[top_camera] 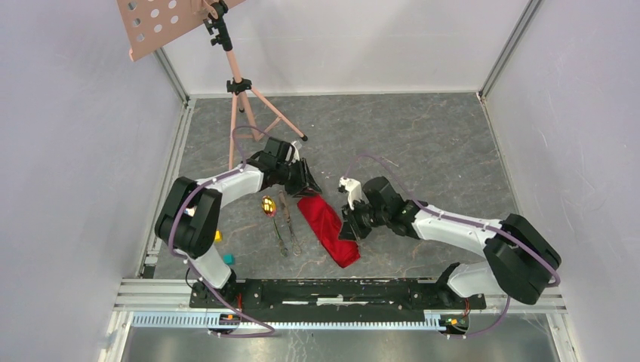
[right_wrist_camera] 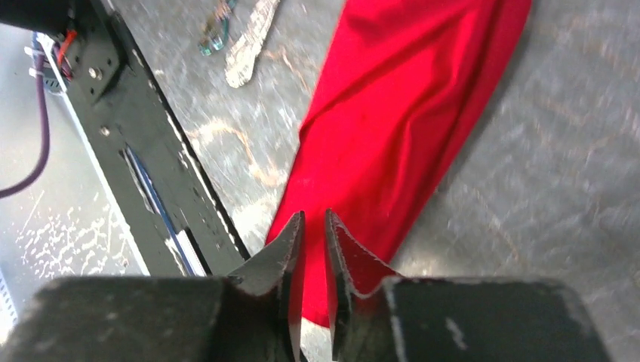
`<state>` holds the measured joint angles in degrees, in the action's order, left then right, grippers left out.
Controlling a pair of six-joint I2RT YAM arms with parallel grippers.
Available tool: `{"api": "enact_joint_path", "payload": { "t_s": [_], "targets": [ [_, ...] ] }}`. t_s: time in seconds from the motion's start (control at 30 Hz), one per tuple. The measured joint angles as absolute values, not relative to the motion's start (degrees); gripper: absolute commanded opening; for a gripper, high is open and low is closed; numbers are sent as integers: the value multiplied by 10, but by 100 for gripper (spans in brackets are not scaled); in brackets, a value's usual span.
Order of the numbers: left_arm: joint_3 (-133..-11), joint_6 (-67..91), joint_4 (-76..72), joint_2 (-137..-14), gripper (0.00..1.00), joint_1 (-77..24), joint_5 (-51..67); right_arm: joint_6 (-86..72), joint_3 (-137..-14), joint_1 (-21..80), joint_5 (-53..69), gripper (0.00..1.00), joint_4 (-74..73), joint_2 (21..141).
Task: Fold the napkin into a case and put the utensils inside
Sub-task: Turn over the smaller rectangle folded napkin at the center of the board, then move the smaller rectangle folded napkin to the center of the board.
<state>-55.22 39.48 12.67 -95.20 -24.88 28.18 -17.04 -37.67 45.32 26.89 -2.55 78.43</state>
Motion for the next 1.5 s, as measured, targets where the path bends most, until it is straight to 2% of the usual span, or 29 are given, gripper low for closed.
{"api": "enact_joint_path", "payload": {
  "t_s": [0.1,0.37,0.43,0.63,0.87,1.1,1.2,1.27,1.5],
  "targets": [
    [-552,399,112,-981,36,-249,270,-176,-333,452,269,13,-19,769],
    [-578,404,106,-1040,37,-249,244,-173,-279,451,236,14,-2,776],
    [-582,404,106,-1041,40,-250,240,-165,-287,452,223,19,-10,776],
    [-583,403,132,-1010,51,-250,234,-137,-346,465,166,40,-85,758],
    [-595,387,184,-890,58,-250,226,-145,-391,531,157,53,-94,746],
    [-590,381,234,-800,60,-248,194,-209,-416,617,158,55,-19,845],
    [-575,373,258,-752,59,-244,165,-243,-416,621,132,43,25,876],
    [-564,373,272,-717,60,-244,137,-265,-420,620,105,39,63,902],
    [-517,373,305,-547,62,-242,44,-299,-475,608,30,42,127,1003]
  ]
}}
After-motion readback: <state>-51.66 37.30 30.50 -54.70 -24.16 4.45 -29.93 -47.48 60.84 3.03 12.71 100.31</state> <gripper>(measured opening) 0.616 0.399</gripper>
